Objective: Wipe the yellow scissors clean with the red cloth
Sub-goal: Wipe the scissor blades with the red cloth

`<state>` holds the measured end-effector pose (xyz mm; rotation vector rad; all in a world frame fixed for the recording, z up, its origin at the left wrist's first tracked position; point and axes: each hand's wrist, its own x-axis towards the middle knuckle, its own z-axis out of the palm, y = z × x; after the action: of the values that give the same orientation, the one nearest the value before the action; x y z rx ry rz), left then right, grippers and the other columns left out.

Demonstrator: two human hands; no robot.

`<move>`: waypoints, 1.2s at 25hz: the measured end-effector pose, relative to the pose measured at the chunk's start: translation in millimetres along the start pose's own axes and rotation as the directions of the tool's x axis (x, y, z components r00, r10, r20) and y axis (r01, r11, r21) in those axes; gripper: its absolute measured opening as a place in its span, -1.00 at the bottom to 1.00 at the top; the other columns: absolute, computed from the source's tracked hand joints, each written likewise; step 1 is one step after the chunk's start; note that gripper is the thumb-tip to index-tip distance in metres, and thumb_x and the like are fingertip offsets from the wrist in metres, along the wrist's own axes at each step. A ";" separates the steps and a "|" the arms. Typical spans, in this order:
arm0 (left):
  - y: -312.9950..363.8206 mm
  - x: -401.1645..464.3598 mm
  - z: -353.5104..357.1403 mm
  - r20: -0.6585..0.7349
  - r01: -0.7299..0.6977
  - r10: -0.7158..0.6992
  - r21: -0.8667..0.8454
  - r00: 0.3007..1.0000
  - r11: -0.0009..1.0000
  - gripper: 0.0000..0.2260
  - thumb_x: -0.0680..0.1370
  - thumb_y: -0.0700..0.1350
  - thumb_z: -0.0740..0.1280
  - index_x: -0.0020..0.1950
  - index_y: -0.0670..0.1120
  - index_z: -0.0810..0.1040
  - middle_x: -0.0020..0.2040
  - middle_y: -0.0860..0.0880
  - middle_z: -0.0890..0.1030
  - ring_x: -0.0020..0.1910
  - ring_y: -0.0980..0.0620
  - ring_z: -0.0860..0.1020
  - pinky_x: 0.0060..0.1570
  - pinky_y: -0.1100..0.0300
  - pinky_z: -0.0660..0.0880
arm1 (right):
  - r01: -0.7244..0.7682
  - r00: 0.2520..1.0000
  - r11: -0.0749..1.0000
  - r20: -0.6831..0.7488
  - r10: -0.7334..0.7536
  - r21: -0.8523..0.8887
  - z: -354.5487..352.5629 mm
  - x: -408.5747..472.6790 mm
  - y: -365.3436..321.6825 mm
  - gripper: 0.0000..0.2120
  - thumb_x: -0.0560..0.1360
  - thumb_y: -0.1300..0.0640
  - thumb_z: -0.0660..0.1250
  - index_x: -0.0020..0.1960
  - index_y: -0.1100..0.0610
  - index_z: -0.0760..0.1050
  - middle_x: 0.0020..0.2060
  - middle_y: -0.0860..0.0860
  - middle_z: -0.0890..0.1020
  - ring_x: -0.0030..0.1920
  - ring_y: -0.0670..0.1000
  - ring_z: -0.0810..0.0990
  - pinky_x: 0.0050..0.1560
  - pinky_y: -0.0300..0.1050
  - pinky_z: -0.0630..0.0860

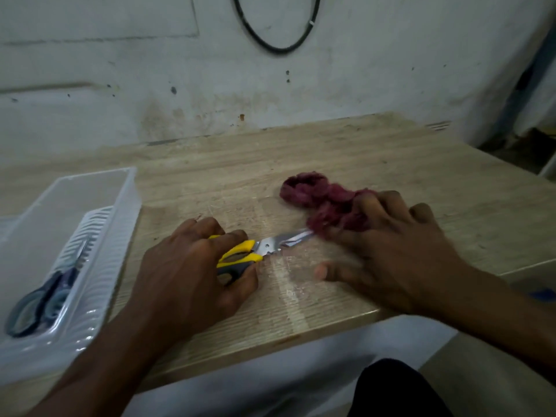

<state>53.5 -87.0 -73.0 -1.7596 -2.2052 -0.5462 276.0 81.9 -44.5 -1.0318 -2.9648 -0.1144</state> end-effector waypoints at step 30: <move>16.0 -78.9 -14.7 0.110 -0.060 0.053 0.058 0.993 0.997 -0.44 0.64 0.28 0.18 0.55 0.01 0.44 0.58 0.00 0.37 0.59 -0.01 0.28 0.44 -0.17 0.36 | 0.486 0.856 0.850 -0.306 -0.416 0.204 25.4 -40.6 -53.2 -0.62 0.60 -0.32 0.14 0.33 -0.31 0.55 0.34 -0.02 0.48 0.37 0.17 0.41 0.19 0.20 0.43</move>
<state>86.7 -159.3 -91.9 -1.8546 -2.2099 -0.3750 275.5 16.9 -74.4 -0.2440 -2.8130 0.1556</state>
